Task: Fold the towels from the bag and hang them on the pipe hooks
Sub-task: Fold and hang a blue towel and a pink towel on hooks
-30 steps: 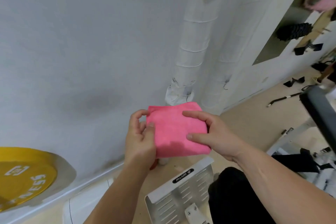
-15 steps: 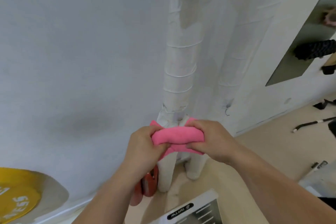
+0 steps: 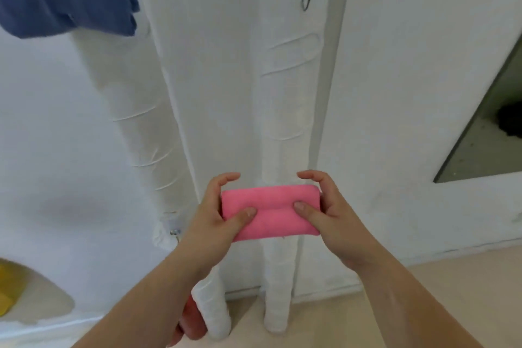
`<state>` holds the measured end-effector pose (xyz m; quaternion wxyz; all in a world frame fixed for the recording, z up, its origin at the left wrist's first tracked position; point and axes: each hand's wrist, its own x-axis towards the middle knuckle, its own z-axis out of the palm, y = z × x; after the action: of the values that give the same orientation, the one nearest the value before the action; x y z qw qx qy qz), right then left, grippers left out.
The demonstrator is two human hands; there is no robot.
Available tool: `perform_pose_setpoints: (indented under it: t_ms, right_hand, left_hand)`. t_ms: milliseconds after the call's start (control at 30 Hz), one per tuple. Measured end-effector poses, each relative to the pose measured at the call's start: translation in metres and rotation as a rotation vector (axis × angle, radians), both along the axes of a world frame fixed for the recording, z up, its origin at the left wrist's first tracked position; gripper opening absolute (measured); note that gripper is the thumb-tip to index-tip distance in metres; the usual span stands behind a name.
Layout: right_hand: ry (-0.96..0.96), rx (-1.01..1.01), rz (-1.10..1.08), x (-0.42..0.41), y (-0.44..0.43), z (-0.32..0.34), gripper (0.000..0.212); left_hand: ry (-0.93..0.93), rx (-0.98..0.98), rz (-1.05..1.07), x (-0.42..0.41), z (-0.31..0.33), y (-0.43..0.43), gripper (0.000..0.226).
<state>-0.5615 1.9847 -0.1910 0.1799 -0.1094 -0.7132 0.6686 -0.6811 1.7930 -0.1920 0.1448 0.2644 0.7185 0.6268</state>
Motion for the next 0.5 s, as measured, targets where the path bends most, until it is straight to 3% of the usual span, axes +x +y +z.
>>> perform_pose_setpoints:
  t_ms: [67,200,300,433,500]
  right_hand:
    - [0.042,0.034,-0.031,0.000,0.021,0.007,0.036]
    - [0.154,0.167,-0.087,-0.009,0.042,0.028,0.027]
    - [0.208,0.233,-0.099,-0.017,0.054,0.054,0.033]
    - [0.288,0.265,-0.002,-0.028,0.069,0.102,0.022]
    - [0.328,0.356,0.008,-0.034,0.074,0.131,0.029]
  left_hand:
    - [0.122,0.008,0.067,0.013,0.009,0.023,0.053]
    - [0.296,0.021,0.162,0.024,0.028,0.059,0.044]
    - [0.273,0.115,0.150,0.020,0.049,0.073,0.035]
    - [0.297,0.180,0.140,0.009,0.093,0.082,0.048]
    - [0.366,0.205,0.156,0.003,0.122,0.086,0.050]
